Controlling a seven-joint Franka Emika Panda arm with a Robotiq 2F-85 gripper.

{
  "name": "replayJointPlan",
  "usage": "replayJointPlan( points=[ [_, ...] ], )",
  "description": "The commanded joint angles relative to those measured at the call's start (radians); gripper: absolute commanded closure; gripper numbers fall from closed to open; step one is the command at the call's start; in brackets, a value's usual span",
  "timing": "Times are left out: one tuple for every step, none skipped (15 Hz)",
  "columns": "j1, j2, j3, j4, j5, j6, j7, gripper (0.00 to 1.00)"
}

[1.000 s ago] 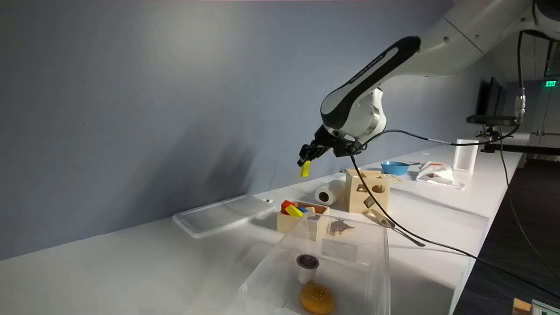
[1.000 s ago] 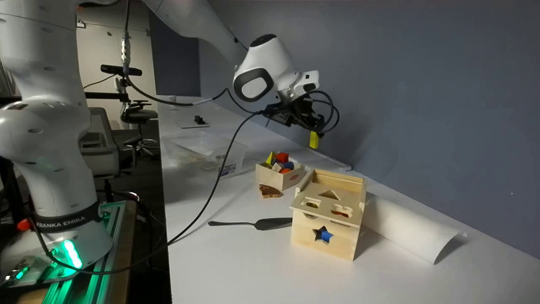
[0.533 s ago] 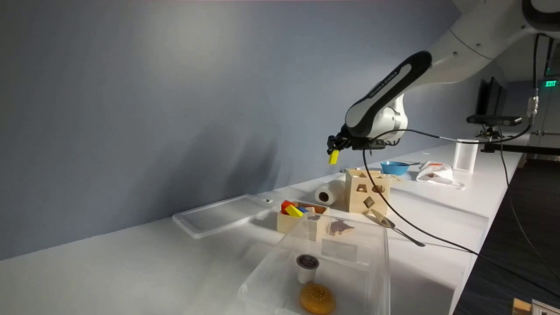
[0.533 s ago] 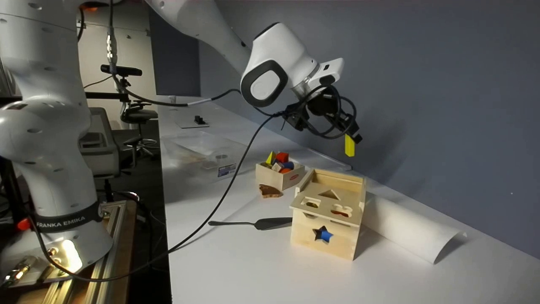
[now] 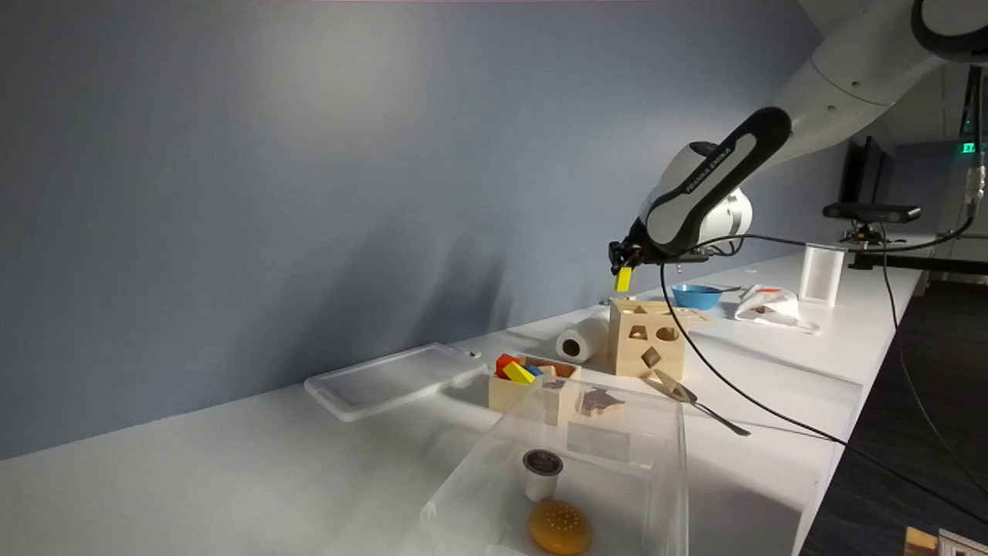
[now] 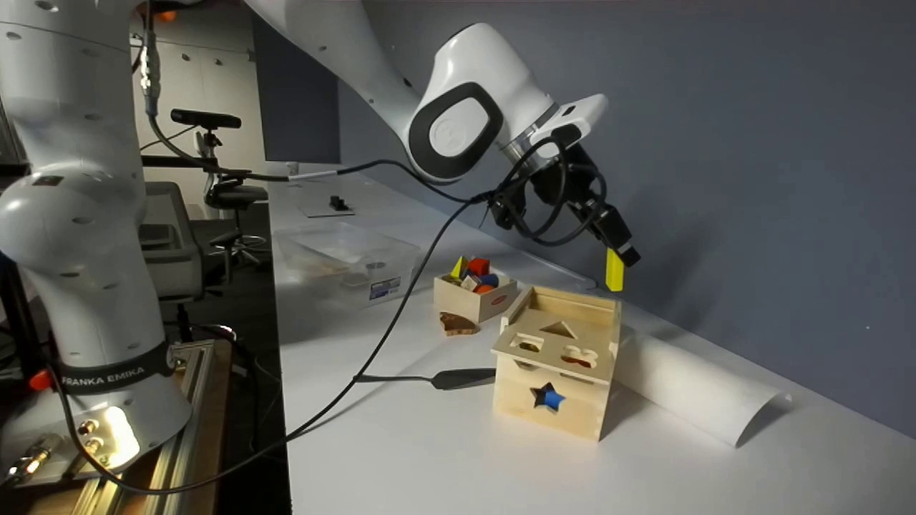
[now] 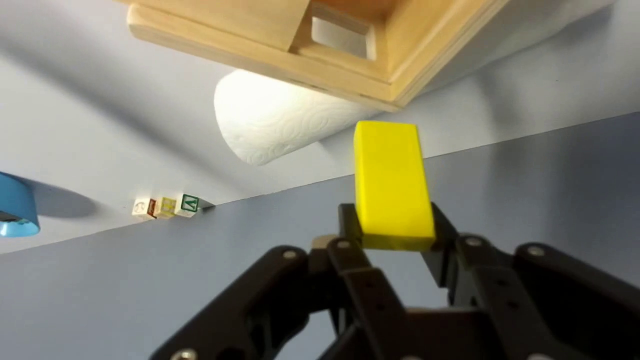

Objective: Put the yellow objects inside the wooden box

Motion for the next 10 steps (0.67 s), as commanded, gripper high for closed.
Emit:
replayJointPlan(
  points=[
    [0.073,-0.053,-0.048,0.000,-0.136,-0.092,0.143,0.90],
    [0.084,-0.057,-0.052,0.003,-0.170,-0.107,0.179,0.90],
    [0.092,-0.063,-0.052,0.005,-0.200,-0.125,0.212,0.90],
    [0.098,-0.061,-0.060,0.015,-0.250,-0.139,0.263,0.90],
    [0.102,-0.071,-0.057,0.014,-0.277,-0.156,0.292,0.90],
    [0.105,-0.080,-0.056,0.013,-0.309,-0.172,0.325,0.90],
    [0.105,-0.086,-0.055,0.013,-0.343,-0.184,0.359,0.90],
    [0.104,-0.095,-0.050,0.010,-0.365,-0.197,0.383,0.90],
    [0.103,-0.101,-0.048,0.009,-0.391,-0.210,0.409,0.90],
    [0.101,-0.106,-0.046,0.009,-0.417,-0.221,0.435,0.90]
  ],
)
